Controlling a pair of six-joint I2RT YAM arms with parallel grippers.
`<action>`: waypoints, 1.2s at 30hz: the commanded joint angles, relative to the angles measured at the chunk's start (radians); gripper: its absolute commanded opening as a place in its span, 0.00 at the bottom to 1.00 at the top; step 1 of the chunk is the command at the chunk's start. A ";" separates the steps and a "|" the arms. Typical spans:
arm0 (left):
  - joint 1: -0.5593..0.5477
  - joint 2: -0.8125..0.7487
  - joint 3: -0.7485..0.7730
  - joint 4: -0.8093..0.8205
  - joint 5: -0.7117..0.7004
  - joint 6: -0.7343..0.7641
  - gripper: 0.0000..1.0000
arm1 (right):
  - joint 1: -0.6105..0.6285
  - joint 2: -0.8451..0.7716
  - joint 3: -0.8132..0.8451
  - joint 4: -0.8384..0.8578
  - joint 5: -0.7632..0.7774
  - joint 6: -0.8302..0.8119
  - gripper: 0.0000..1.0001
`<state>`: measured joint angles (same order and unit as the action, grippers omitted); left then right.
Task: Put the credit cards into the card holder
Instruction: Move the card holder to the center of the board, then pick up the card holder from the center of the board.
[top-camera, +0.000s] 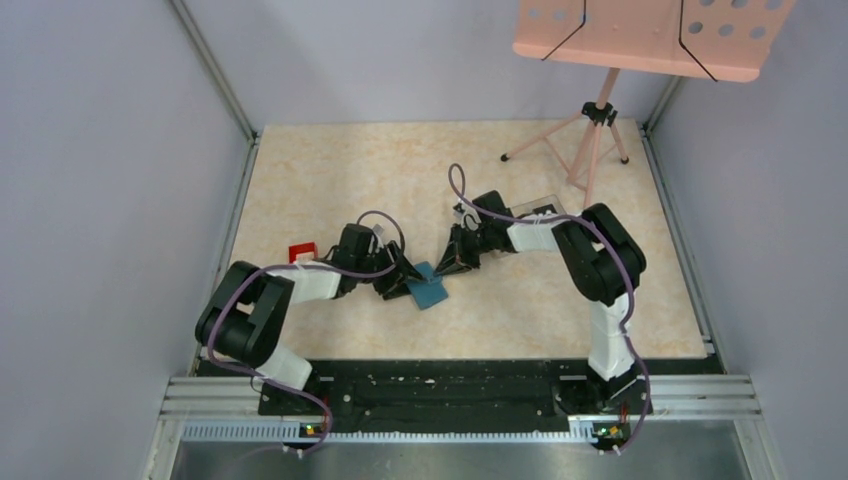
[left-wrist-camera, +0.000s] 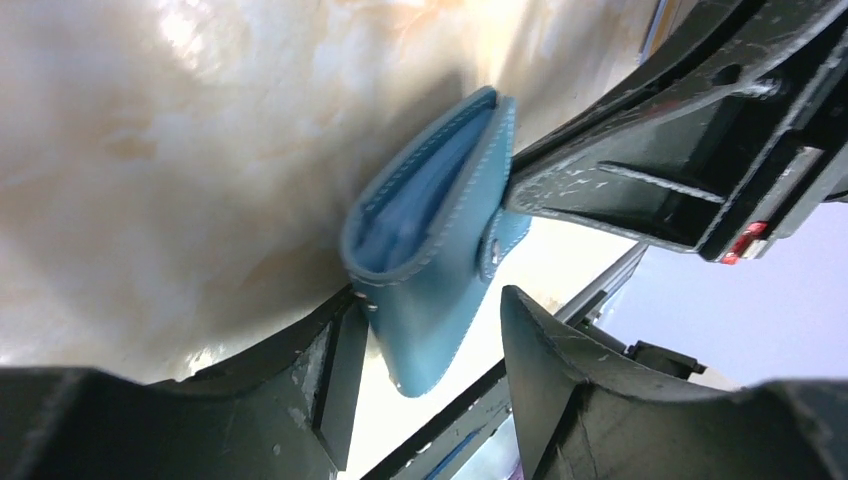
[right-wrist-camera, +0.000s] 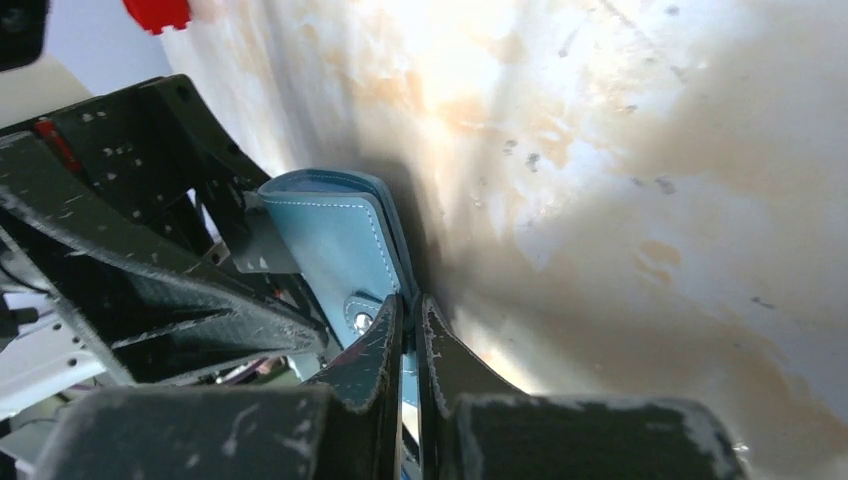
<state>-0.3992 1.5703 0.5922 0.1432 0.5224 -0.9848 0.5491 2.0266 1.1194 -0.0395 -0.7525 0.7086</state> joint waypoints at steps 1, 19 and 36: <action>-0.004 -0.097 -0.053 -0.016 -0.046 -0.015 0.56 | 0.011 -0.116 -0.022 0.091 -0.065 0.016 0.00; -0.005 -0.516 -0.137 0.239 0.066 -0.122 0.49 | -0.010 -0.390 -0.056 0.212 -0.156 0.194 0.00; -0.006 -0.669 -0.041 -0.108 0.014 -0.036 0.00 | -0.015 -0.540 0.072 -0.184 0.016 -0.086 0.63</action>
<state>-0.4019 0.9035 0.4789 0.1360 0.5472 -1.0622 0.5343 1.5814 1.0786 0.0299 -0.8658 0.8490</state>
